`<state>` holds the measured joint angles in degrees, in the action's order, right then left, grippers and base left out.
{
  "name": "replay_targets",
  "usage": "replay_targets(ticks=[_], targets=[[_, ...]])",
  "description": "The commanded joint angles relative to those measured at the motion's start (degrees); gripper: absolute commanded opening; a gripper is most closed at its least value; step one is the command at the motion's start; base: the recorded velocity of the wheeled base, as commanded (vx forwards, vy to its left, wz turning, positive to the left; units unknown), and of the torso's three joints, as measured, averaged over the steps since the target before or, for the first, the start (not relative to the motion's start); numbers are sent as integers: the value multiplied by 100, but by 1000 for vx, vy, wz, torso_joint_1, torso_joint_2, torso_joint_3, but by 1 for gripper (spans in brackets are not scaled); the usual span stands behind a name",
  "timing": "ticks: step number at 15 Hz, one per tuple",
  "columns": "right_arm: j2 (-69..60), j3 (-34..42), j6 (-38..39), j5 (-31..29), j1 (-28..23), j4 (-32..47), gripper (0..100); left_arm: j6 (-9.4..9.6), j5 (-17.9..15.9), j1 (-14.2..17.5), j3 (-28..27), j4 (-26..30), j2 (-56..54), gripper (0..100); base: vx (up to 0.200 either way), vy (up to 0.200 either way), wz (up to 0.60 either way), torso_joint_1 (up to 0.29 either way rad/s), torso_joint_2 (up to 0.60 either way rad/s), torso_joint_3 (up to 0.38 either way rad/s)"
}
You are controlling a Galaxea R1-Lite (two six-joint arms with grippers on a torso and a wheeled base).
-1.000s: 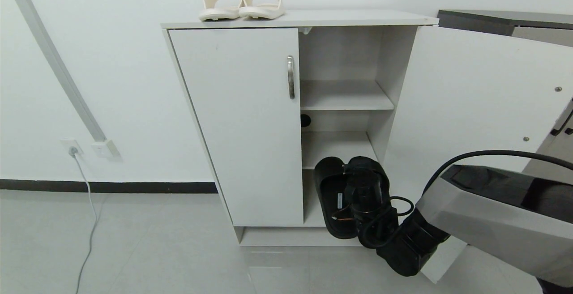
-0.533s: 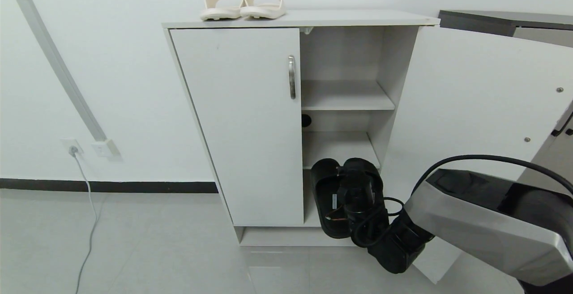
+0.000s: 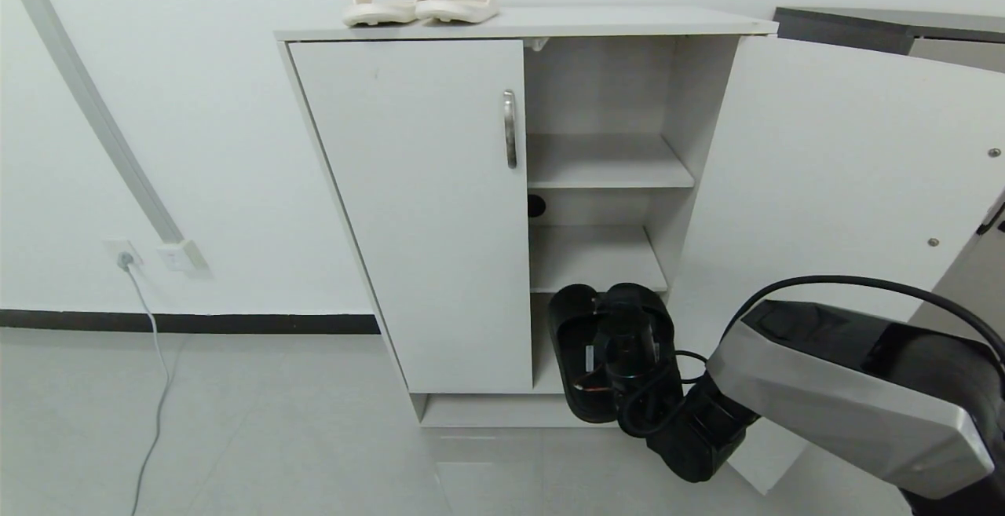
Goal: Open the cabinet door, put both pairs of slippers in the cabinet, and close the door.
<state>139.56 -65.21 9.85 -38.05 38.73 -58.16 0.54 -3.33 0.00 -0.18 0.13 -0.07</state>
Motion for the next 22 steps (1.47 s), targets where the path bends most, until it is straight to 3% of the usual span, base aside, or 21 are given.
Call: replay_targets(ticks=[1,6,11,17,22], targets=[[19,-1,-1,-1,3,-2,0,-1,-1,0,1,4,7,0,0,0,0,7,2,-159],[89,8,-1,-106,-15,-152,0,-1,8,0,1,-5,7,0,0,0,0,0,1,-191],[309,-18,-563,-317,-129,-1400,0,-10,8,0,1,-5,7,0,0,0,0,-1,-1,-51],[300,-10,-589,-317,-129,-1408,0,-10,8,0,1,-5,7,0,0,0,0,0,0,0],[291,-10,-589,-309,-138,-1408,0,-10,8,0,1,4,7,0,200,0,0,-2,5,0]])
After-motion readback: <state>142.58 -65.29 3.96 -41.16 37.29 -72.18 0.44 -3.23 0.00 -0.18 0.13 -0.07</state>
